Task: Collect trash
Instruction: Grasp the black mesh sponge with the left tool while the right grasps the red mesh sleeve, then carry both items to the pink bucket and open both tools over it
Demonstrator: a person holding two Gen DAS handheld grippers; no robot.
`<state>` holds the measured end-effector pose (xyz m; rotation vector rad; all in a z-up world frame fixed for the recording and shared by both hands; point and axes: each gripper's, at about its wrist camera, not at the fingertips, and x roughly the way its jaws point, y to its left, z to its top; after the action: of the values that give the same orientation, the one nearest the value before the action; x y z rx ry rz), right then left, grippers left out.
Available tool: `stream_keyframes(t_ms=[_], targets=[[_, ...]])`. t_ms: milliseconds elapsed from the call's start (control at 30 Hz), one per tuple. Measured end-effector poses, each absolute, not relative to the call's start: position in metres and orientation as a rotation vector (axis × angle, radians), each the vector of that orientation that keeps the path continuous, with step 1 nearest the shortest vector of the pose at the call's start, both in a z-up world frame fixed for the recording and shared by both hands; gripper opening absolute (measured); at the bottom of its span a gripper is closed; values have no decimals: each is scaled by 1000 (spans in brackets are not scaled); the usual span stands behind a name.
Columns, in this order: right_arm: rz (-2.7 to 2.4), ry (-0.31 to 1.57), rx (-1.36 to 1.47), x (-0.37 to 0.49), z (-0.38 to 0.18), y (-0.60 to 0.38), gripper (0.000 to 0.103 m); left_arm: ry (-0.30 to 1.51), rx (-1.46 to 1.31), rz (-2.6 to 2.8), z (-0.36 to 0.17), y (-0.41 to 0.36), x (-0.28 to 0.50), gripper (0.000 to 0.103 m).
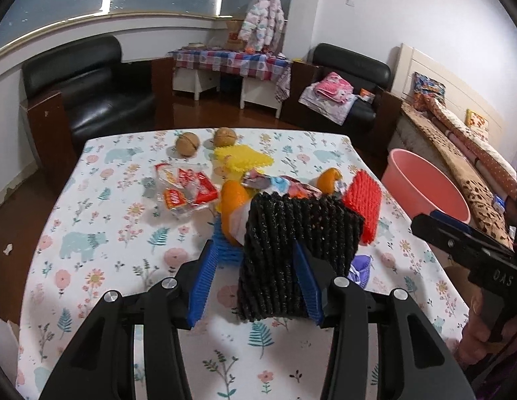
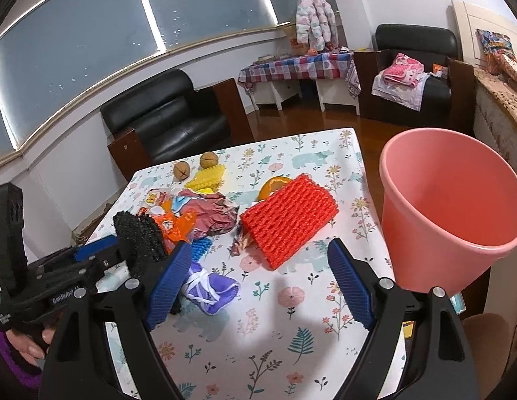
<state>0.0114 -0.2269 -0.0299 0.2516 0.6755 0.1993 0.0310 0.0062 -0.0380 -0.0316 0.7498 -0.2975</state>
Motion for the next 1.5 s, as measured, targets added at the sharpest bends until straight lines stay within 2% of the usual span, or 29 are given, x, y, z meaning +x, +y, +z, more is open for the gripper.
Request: stream_keyframes(t_ms=[67,133,267,333,633,867,1000,1067,1133,1167,1333,1500], targets=[[188,687,267,14,-32,-230,84,751,-22,-309,-41,3,31,47],[179,701,288,17,-35,-233,84,753,-22,-324,-44,0,31,42],[164,727,320,24,-40,-236,84,754,-44,-339,-46,0,29,17],[165,740,335,28,-42,-237,84,759,-61,-341,-46,2,28,10],[150,775,347,54,-47,-232,78,710,-114,-322,-27,20,13,9],[149,862,366,74,-66,-225,69,659,-126,-297,-11,33,0,9],[166,909,398,82,-75,-223,53,660,-140,-284,-8,37,-1,9],[175,927,397,82,-78,-222,34,658,-145,-282,-6,38,-4,9],[175,934,396,81,-79,-222,24,655,-145,-279,-4,39,-5,9],[173,932,396,80,-79,-224,15,653,-145,-277,-3,39,-5,9],[160,890,383,66,-71,-235,9,652,-149,-265,2,38,-7,9],[171,828,361,46,-47,-247,8,644,-154,-270,10,35,-7,9]])
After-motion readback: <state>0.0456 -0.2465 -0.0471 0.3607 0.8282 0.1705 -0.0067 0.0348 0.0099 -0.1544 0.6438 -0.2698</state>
